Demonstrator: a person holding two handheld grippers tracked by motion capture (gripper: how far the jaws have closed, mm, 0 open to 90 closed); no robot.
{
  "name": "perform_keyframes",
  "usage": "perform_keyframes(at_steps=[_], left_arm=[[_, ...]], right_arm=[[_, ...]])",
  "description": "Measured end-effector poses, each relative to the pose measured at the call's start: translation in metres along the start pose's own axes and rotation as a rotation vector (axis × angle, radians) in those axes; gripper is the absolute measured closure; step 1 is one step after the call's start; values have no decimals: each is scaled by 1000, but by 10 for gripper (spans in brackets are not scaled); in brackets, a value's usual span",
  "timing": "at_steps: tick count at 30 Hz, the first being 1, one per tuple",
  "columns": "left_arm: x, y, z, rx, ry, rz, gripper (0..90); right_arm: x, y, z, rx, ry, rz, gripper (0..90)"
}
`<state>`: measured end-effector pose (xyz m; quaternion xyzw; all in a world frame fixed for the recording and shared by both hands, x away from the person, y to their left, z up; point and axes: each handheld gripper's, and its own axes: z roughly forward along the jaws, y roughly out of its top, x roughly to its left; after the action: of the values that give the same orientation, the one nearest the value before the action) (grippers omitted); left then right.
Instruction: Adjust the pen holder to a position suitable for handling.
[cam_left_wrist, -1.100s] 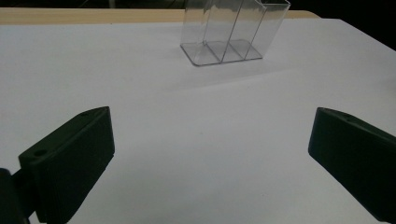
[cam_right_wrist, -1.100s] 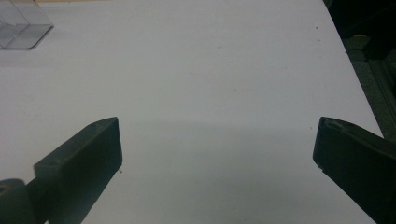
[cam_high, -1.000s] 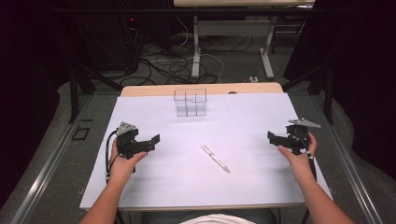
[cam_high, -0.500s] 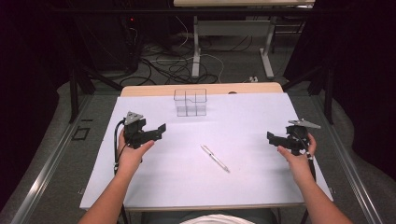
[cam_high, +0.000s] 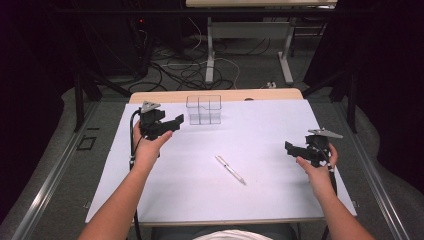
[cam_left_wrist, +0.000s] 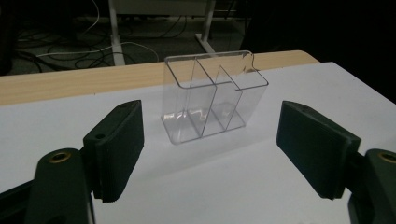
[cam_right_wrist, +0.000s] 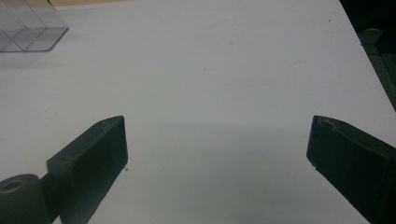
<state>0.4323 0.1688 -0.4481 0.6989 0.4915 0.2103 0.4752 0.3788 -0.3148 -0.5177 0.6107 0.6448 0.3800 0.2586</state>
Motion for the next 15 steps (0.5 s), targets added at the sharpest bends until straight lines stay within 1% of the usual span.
perform_keyframes(at_steps=[2, 3, 6, 7, 9, 10, 12, 14, 15], left_arm=[[-1, 6, 3, 2, -6, 2, 249], [-2, 11, 7, 8, -6, 14, 251], [-4, 21, 12, 18, 8, 36, 267], [-4, 21, 12, 18, 8, 36, 272], [-5, 27, 15, 18, 14, 40, 279], [-5, 30, 16, 18, 19, 36, 283], [-6, 35, 20, 7, 43, 46, 284], [-6, 40, 23, 7, 60, 54, 284], [-6, 42, 24, 10, 67, 45, 284]], right_arm=[[1, 0, 0, 1, -1, 0, 54], [1, 0, 0, 1, 0, -2, 55], [1, -1, 1, 1, -2, 0, 58], [1, -1, 1, 1, -2, 0, 59], [1, -1, 1, 3, -2, 3, 60], [1, -1, 1, 3, -1, 6, 61], [1, -1, 1, 4, -2, 5, 62], [1, -1, 1, 5, -2, -1, 63], [1, -1, 1, 7, -1, 5, 65]])
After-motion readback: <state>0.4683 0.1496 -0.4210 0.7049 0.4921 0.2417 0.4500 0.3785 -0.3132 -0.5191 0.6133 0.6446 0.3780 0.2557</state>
